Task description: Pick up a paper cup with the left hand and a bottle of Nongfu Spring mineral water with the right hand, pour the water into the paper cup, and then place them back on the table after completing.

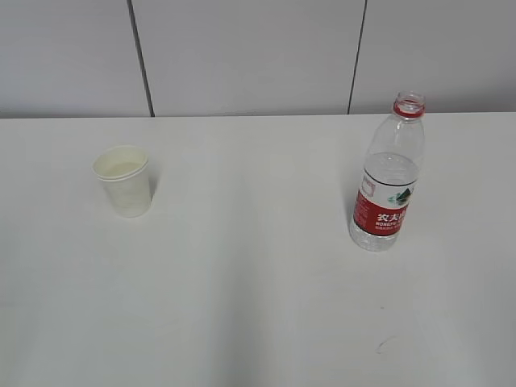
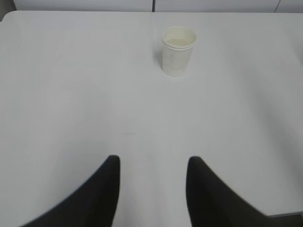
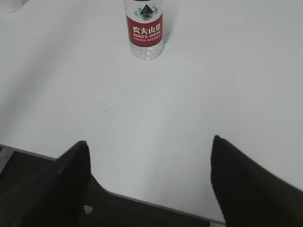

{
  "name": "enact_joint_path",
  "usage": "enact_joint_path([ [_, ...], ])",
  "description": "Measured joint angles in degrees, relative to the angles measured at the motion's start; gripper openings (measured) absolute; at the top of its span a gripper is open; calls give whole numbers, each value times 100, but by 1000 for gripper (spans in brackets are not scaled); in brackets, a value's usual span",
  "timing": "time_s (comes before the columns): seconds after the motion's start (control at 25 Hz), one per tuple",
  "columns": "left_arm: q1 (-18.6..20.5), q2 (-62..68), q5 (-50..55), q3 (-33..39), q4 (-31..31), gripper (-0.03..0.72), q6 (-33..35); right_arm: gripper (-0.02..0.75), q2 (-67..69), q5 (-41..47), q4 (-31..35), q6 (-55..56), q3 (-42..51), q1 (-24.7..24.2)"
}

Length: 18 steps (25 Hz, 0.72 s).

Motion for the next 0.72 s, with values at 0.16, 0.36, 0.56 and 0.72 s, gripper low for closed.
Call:
enact_joint_path([
  [0.16,0,0,0,0,0,299,0,587,0,0,-104,0,0,0],
  [0.36,0,0,0,0,0,299,0,587,0,0,-226,-9,0,0],
  [0.56,0,0,0,0,0,299,0,587,0,0,-260,-9,0,0],
  [0.72,0,0,0,0,0,299,0,587,0,0,-263,-9,0,0],
])
